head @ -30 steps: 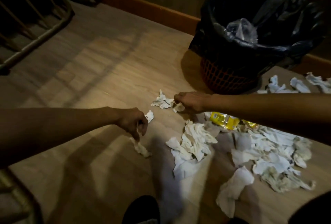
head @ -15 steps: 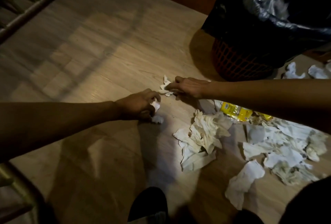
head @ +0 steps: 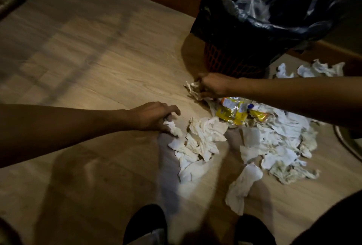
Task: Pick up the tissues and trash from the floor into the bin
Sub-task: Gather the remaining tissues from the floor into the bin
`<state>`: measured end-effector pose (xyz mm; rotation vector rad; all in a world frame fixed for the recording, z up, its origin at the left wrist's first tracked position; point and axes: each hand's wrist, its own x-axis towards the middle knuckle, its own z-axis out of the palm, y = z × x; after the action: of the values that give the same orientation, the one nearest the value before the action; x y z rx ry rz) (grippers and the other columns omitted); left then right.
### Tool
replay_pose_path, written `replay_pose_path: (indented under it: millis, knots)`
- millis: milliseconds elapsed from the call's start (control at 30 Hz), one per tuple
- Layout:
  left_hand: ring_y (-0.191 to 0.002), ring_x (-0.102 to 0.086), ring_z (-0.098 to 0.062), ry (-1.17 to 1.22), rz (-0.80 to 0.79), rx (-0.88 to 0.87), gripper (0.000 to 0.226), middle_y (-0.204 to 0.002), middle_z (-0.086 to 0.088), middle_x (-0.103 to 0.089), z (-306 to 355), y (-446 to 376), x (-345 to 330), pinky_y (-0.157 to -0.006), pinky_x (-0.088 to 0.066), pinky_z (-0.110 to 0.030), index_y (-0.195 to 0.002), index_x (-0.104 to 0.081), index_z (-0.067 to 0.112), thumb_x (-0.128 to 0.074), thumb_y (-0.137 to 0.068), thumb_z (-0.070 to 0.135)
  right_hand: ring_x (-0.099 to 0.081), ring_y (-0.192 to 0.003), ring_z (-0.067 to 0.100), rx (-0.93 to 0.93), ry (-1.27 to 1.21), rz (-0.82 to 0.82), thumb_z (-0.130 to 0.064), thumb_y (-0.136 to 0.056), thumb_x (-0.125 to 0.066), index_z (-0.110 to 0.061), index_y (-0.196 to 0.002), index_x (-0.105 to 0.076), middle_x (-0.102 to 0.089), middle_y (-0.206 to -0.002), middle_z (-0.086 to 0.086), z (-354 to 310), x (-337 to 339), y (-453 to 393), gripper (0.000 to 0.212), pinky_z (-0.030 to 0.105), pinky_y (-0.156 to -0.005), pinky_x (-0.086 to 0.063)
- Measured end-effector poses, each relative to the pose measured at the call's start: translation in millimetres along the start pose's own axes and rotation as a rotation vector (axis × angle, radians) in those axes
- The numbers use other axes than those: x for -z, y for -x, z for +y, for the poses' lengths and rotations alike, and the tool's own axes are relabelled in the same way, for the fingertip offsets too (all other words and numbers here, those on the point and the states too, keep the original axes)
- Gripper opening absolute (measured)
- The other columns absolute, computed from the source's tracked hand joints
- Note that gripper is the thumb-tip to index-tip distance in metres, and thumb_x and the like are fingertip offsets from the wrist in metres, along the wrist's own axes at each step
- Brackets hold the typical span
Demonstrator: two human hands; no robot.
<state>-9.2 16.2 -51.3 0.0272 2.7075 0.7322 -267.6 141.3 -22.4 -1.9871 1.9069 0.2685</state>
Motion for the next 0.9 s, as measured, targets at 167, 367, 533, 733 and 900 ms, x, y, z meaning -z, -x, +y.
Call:
replay_pose_path:
  millis: [167,367,533,733,900]
  knots:
    - [-0.081,-0.049,-0.009,-0.123,-0.090,-0.267,0.096,-0.101,0.008,-0.056,46.7,-30.4,-7.1,-0.070,-0.044,-0.026,-0.156,-0.002,0.039,-0.070,-0.088,0.041,-0.064,-0.089,0.025,0.040,0.025,-0.133,-0.026,-0.076,-0.077,-0.019,-0.075,-0.065,-0.062,-0.108,0.005,21.7,-18.5,36.2,0.014,0.033,-0.070,-0.051]
    - [-0.088,-0.059,-0.026,-0.272,-0.340,-0.287,0.098,-0.100,-0.011,-0.064,76.3,-72.7,-18.8,-0.066,-0.033,-0.028,-0.156,-0.004,0.040,-0.071,-0.087,0.025,-0.054,-0.112,0.024,0.004,0.022,-0.297,-0.024,-0.070,-0.076,-0.019,-0.083,-0.061,-0.045,-0.138,0.004,32.4,-36.6,68.2,0.020,0.035,-0.081,-0.052]
    - [-0.103,-0.059,-0.028,-0.399,-0.398,-0.267,0.059,-0.111,-0.010,-0.063,75.4,-88.6,-20.8,-0.069,-0.031,-0.028,-0.137,-0.049,0.025,-0.071,-0.083,0.033,-0.054,-0.089,0.026,-0.041,-0.043,-0.226,-0.013,-0.074,-0.069,-0.020,-0.121,-0.045,-0.044,-0.121,0.003,38.9,-59.9,90.0,0.053,0.031,-0.063,-0.041]
    - [-0.096,-0.048,-0.022,-0.343,0.001,-0.426,0.022,-0.098,-0.001,-0.049,60.9,-72.1,-2.5,-0.064,-0.045,-0.033,-0.101,-0.068,0.022,-0.066,-0.081,0.032,-0.062,-0.100,0.028,-0.020,-0.006,-0.250,-0.009,-0.080,-0.069,-0.017,-0.131,-0.052,-0.060,-0.117,0.008,37.1,-60.5,88.3,0.054,0.026,-0.071,-0.040]
    - [-0.124,-0.044,-0.029,-0.254,0.078,-0.293,0.035,-0.135,-0.014,-0.051,51.7,-64.4,16.6,-0.098,-0.041,-0.034,-0.103,-0.071,0.014,-0.059,-0.086,0.042,-0.056,-0.086,0.028,-0.009,0.076,-0.164,-0.012,-0.086,-0.064,-0.009,-0.109,-0.063,-0.060,-0.092,0.006,44.3,-54.4,90.4,0.023,0.029,-0.064,-0.043]
